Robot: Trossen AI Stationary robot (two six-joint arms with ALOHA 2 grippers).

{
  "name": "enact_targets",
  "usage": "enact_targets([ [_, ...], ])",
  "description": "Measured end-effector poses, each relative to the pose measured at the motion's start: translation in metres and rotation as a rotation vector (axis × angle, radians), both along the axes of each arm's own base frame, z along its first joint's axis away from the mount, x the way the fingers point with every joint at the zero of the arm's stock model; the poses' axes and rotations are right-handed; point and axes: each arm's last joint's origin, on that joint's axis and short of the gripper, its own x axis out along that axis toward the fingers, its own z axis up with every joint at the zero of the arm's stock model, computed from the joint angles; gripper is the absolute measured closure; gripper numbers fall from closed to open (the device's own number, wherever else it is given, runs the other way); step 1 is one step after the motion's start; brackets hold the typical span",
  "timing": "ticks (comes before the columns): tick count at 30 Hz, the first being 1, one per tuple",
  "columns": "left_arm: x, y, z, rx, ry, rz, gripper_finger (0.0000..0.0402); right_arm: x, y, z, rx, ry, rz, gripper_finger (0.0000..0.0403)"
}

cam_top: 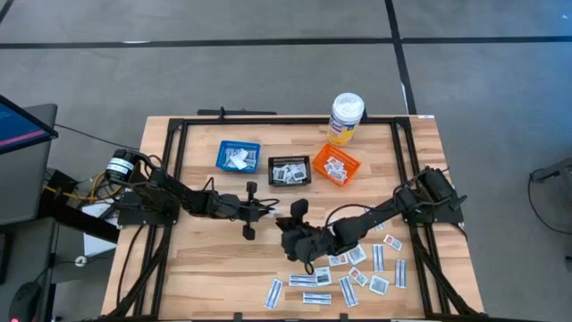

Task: Pick & Place First Aid Supplies
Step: Put the bandage into the blue container

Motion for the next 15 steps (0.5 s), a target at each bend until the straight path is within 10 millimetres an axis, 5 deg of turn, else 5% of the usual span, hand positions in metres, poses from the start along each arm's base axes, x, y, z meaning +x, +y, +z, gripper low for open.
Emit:
enact_targets([
  [15, 0.001, 0.0, 0.003, -0.046, -0.031, 0.007, 0.0391, 0.011, -0.043, -0.011, 0.305, 0.032, -0.101, 0.025],
])
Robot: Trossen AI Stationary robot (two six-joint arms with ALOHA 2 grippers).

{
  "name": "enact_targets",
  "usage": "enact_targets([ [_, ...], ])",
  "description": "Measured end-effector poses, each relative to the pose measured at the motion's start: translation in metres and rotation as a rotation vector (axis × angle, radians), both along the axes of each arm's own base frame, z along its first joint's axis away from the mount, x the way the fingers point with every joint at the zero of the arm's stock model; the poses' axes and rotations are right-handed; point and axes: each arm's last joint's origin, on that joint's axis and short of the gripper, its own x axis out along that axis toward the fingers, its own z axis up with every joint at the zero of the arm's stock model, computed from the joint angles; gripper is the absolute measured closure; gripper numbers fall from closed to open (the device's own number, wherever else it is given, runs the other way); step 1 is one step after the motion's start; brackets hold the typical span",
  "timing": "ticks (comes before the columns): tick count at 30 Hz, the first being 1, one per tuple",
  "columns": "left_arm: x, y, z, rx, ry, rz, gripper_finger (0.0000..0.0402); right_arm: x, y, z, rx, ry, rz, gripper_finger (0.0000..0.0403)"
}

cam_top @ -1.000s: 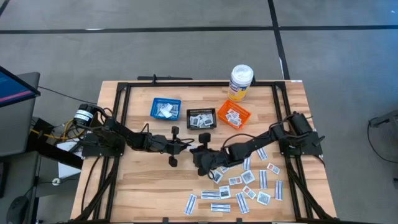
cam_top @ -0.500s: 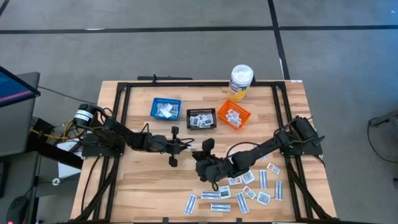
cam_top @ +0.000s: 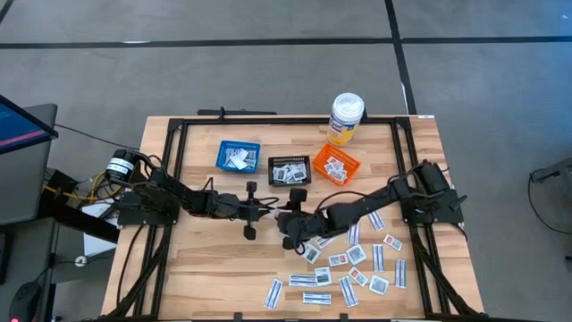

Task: Pick & Place First Aid Supplies
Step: Put the bandage into the blue container

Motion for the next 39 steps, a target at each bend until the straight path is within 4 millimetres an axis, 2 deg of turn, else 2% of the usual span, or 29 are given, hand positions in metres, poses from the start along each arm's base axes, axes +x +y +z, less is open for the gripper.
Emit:
enact_targets([
  [4, 0.0001, 0.0, 0.0005, -0.001, -0.006, 0.0, 0.0394, 0.0014, -0.0054, -0.0003, 0.01, 0.004, -0.007, 0.0244],
  [7, 0.0001, 0.0, 0.0006, -0.001, -0.006, 0.0, 0.0395, 0.0017, -0.0057, -0.0001, 0.013, 0.001, -0.007, 0.0256],
  [19, 0.0001, 0.0, 0.0003, -0.001, -0.004, 0.0, 0.0395, 0.003, -0.0038, 0.0016, -0.013, -0.006, 0.029, 0.0342],
  [24, 0.0, -0.0001, 0.0001, 0.0, -0.001, 0.0, 0.0391, 0.003, -0.0037, 0.0017, -0.017, -0.005, 0.031, 0.0394],
  [34, -0.0001, -0.0001, -0.0005, 0.001, 0.005, 0.0, 0.0391, 0.003, -0.0038, 0.0017, -0.018, -0.005, 0.029, 0.0399],
  [39, 0.0001, 0.0006, -0.0008, 0.009, 0.013, 0.028, 0.0395, 0.0011, 0.0016, 0.0021, -0.09, 0.01, 0.05, 0.0401],
])
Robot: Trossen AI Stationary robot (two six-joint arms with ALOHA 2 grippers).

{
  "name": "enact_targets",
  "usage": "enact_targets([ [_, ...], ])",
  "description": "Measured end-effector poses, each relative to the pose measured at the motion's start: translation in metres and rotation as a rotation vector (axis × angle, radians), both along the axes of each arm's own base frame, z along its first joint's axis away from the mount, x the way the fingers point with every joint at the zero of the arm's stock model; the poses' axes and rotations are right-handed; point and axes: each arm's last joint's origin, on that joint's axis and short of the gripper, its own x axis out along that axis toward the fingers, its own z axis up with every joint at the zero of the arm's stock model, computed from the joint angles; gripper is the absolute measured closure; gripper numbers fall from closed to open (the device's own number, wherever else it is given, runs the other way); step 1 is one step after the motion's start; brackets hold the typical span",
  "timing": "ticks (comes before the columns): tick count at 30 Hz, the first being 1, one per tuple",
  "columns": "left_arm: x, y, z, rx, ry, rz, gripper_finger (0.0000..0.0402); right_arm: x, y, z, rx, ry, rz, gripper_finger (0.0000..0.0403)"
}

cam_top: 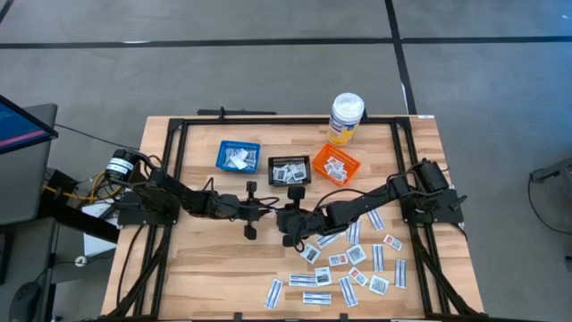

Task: Pick & Place First Aid Supplies
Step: Put the bandage into the blue container

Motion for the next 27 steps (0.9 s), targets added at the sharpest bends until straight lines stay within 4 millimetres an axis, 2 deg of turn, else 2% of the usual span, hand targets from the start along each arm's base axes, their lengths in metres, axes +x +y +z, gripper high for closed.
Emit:
enact_targets([
  [15, -0.001, 0.001, -0.003, 0.009, 0.021, 0.018, 0.0396, -0.002, 0.006, 0.001, -0.047, 0.01, 0.023, 0.0402],
  [23, -0.001, 0.001, -0.003, -0.013, 0.02, 0.022, 0.0394, -0.013, 0.022, 0.016, -0.264, -0.018, -0.049, 0.0402],
  [27, -0.002, 0.004, 0.0, -0.045, -0.002, 0.121, 0.0395, -0.021, 0.031, 0.027, -0.335, -0.049, -0.094, 0.0402],
])
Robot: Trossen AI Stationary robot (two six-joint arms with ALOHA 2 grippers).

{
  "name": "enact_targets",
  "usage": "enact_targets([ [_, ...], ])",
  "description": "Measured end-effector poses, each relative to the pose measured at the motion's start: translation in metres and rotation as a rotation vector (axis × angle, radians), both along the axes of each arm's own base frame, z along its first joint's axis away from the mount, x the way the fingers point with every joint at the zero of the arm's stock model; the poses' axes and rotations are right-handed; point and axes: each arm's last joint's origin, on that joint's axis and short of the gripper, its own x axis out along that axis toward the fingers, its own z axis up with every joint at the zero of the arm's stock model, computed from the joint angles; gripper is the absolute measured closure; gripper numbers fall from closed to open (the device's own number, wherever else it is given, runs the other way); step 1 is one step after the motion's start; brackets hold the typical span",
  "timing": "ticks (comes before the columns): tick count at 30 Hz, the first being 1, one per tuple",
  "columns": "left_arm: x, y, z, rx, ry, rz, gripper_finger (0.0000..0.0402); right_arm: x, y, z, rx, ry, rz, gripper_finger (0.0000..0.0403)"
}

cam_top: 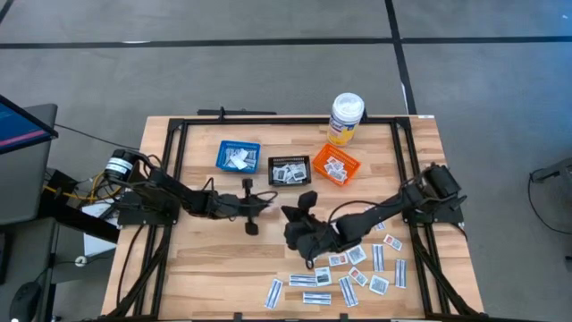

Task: Pick & Place First Aid Supplies
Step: Put the bandage into the blue container

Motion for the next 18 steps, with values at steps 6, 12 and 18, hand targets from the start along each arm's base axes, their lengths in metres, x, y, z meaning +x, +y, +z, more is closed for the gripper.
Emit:
enact_targets([
  [6, -0.016, 0.011, 0.035, 0.042, -0.112, 0.266, 0.0393, -0.003, 0.0, 0.005, -0.024, -0.009, -0.027, 0.0402],
  [12, -0.055, 0.04, 0.074, -0.06, -0.199, 0.54, 0.0394, -0.003, -0.008, 0.001, -0.011, 0.014, -0.053, 0.0402],
  [18, -0.099, 0.081, 0.071, -0.352, -0.102, 0.614, 0.0395, -0.001, -0.013, 0.001, 0.005, 0.005, -0.076, 0.0402],
])
